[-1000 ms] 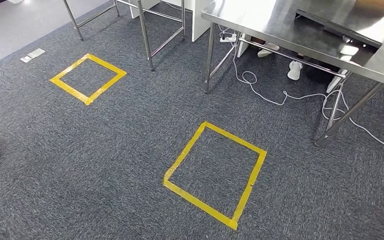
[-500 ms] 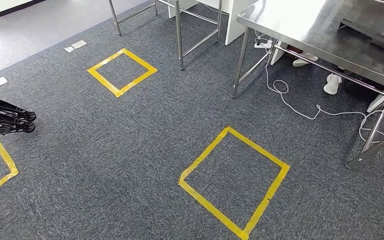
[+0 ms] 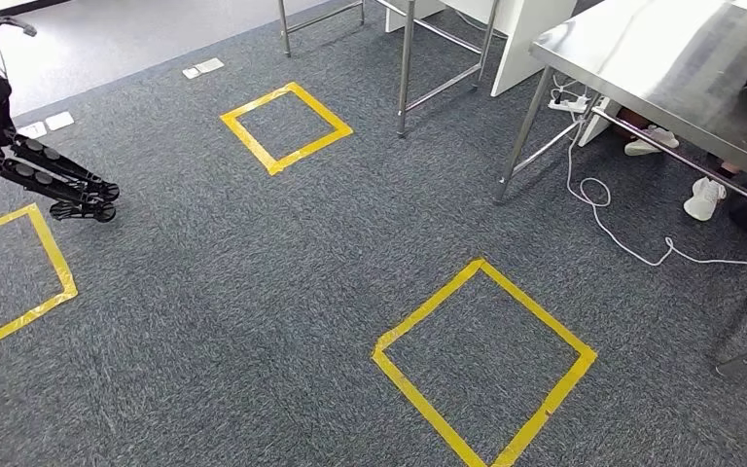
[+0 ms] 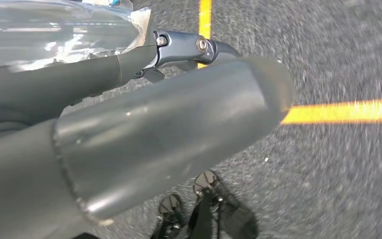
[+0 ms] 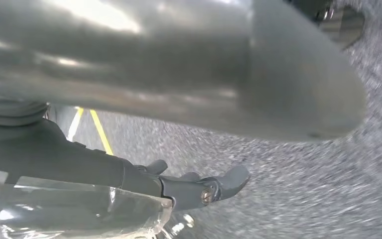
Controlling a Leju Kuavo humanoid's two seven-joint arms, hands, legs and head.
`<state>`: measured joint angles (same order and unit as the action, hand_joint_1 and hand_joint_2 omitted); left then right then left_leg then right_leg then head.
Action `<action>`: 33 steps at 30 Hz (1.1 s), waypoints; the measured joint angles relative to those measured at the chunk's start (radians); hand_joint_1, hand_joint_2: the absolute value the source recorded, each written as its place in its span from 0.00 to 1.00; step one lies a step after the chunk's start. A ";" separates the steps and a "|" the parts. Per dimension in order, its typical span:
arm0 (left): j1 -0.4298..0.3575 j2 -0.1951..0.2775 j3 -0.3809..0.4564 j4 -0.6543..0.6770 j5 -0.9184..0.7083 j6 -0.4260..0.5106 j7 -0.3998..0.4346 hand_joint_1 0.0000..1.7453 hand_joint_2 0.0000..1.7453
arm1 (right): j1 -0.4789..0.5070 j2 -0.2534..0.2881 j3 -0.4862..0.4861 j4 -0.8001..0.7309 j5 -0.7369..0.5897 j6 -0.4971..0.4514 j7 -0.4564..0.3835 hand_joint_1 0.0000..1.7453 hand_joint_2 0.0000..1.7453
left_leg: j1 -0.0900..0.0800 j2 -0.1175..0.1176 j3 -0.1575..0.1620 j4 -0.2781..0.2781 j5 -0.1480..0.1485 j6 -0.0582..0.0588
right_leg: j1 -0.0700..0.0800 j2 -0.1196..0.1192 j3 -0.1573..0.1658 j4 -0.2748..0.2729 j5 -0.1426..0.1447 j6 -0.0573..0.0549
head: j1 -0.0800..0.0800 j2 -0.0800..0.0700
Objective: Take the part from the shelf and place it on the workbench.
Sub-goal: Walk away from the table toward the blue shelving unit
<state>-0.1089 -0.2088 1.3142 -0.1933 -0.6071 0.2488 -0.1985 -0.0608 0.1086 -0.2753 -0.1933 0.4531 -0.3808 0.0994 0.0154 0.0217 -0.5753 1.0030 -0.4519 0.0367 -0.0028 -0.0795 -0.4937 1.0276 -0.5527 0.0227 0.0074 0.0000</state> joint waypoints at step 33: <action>-0.013 0.012 0.027 -0.001 -0.007 0.015 -0.003 0.00 0.00 | -0.001 0.026 0.095 0.001 0.083 -0.035 0.019 0.00 0.00 | -0.005 -0.029 -0.003 -0.003 0.005 0.011 | -0.004 0.064 -0.081 0.156 -0.068 -0.011 | 0.010 0.000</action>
<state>-0.1217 -0.1970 1.3408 -0.1941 -0.6139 0.2638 -0.2018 -0.0621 0.1350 -0.1808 -0.1926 0.5363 -0.4154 0.1185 0.0103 -0.0074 -0.5780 1.0002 -0.4470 0.0474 -0.0069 -0.0156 -0.5748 1.1832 -0.6208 0.0115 0.0170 0.0000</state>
